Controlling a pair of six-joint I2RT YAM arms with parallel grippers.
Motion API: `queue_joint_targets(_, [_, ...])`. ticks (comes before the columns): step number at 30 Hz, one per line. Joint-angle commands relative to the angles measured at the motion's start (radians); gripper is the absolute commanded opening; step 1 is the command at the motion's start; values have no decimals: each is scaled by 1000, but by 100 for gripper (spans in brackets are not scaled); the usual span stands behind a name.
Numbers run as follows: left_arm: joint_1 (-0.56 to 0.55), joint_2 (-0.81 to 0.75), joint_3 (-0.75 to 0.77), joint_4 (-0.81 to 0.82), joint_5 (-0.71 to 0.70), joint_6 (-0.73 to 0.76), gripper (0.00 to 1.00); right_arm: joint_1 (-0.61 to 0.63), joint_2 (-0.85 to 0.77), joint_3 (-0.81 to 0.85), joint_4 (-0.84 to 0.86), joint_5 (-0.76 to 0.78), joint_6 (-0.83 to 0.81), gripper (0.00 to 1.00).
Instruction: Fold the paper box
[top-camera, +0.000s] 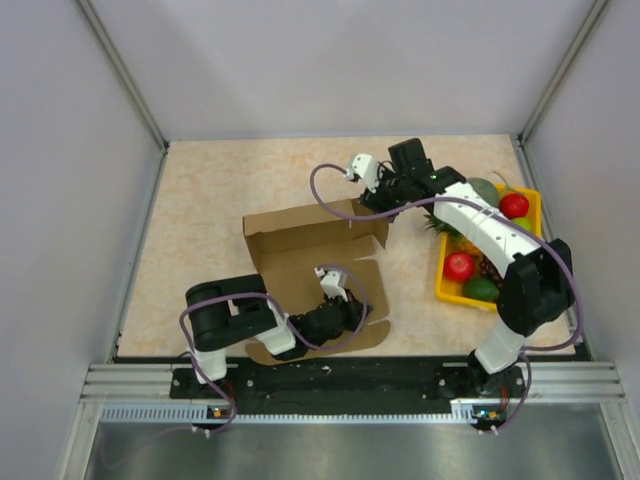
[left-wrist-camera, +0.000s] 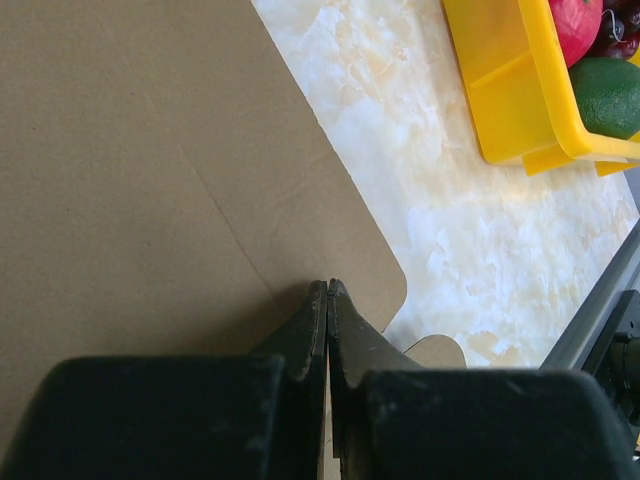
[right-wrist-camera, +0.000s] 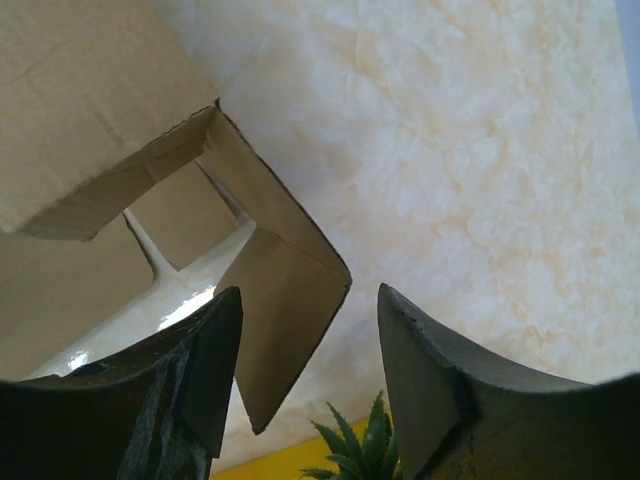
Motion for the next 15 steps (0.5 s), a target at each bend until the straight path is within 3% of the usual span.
queue_joint_targets(1, [0, 20, -14, 10, 12, 10, 0, 2, -4, 62, -13, -73, -77, 56])
queue_joint_targets(5, [2, 16, -11, 2, 14, 13, 0, 15, 35, 79, -13, -85, -77, 53])
queue_joint_targets(8, [2, 16, -11, 4, 15, 11, 0, 34, 53, 91, -13, -74, -72, 44])
queue_joint_targets(9, [2, 14, -11, 2, 15, 13, 0, 35, 58, 91, -13, -70, -65, 35])
queue_joint_targets(15, [2, 10, -11, -2, 14, 14, 0, 49, 47, 87, -31, -32, -7, 11])
